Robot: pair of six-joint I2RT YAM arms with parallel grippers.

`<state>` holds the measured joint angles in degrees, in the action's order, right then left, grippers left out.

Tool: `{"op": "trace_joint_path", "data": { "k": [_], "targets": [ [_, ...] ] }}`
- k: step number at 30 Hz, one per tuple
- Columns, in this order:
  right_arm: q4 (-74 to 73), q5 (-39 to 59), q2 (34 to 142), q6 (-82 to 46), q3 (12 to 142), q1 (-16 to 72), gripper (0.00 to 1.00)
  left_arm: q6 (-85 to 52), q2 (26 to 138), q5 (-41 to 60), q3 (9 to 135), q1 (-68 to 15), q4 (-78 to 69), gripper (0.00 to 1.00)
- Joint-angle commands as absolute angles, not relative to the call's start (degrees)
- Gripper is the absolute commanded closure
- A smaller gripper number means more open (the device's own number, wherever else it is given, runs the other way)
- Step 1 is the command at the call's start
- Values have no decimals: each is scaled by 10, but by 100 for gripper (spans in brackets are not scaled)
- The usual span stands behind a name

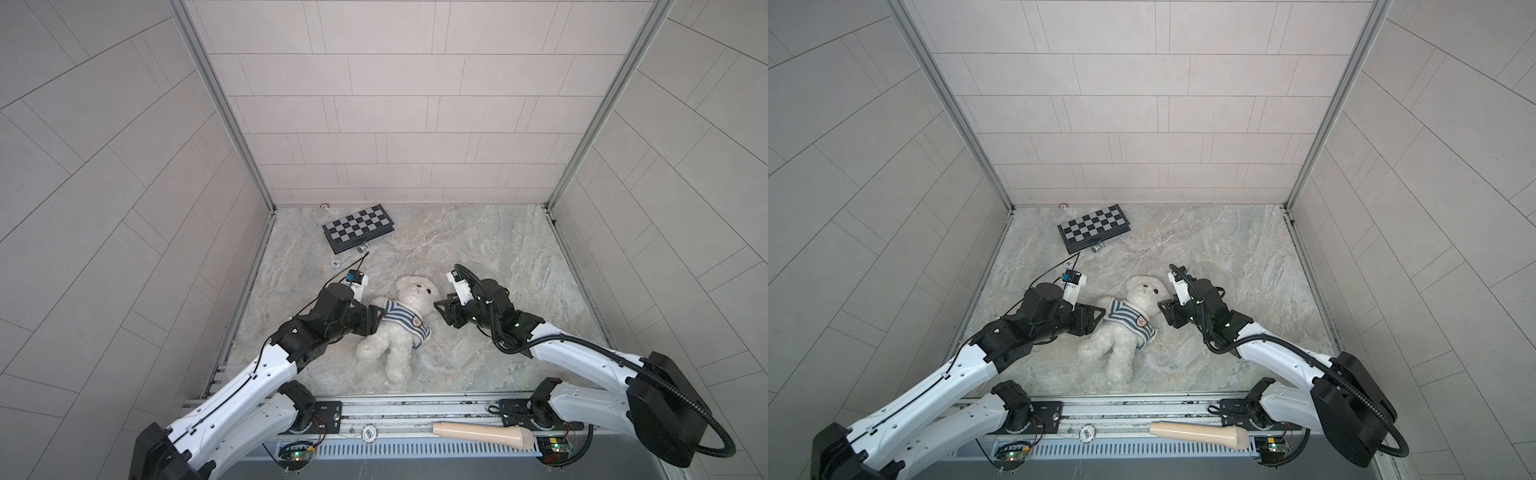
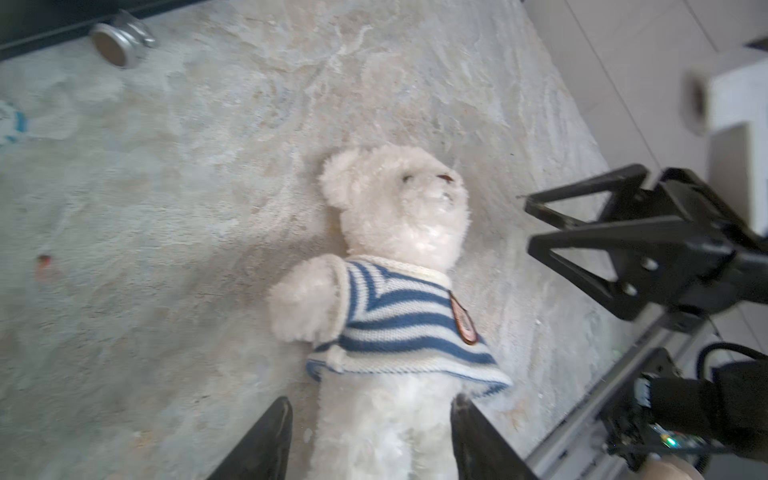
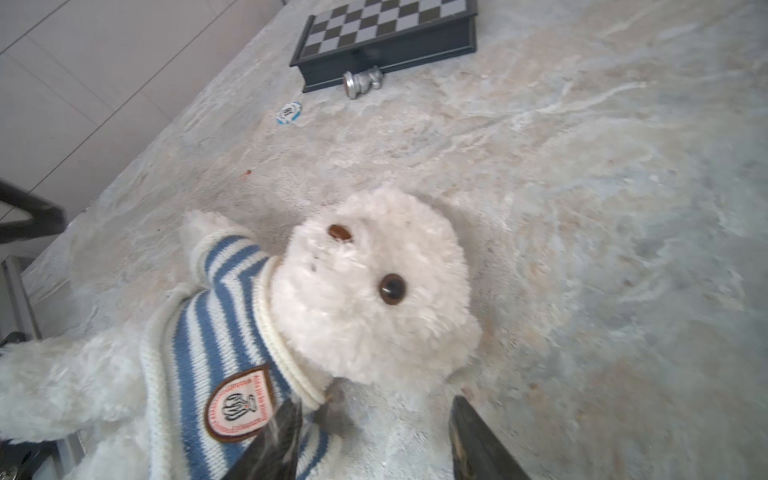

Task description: Dress the teddy bear

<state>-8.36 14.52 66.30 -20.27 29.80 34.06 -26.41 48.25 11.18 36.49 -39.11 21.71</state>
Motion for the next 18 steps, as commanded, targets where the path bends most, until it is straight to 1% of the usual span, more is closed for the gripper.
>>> {"op": "trace_joint_path", "data": {
  "k": [1,6,9,14,18],
  "targets": [
    [-66,171,682,-203,293,315,38,-320,500,131,386,-441,194,37],
    [-83,201,737,-197,301,288,35,-367,568,124,382,-495,133,43],
    [-109,221,770,-186,306,288,34,-380,601,113,370,-495,104,48],
    [-111,251,820,-187,334,286,33,-372,647,78,368,-491,92,58],
    [-132,265,844,-194,335,285,33,-360,668,71,366,-477,92,62]
  ]
}}
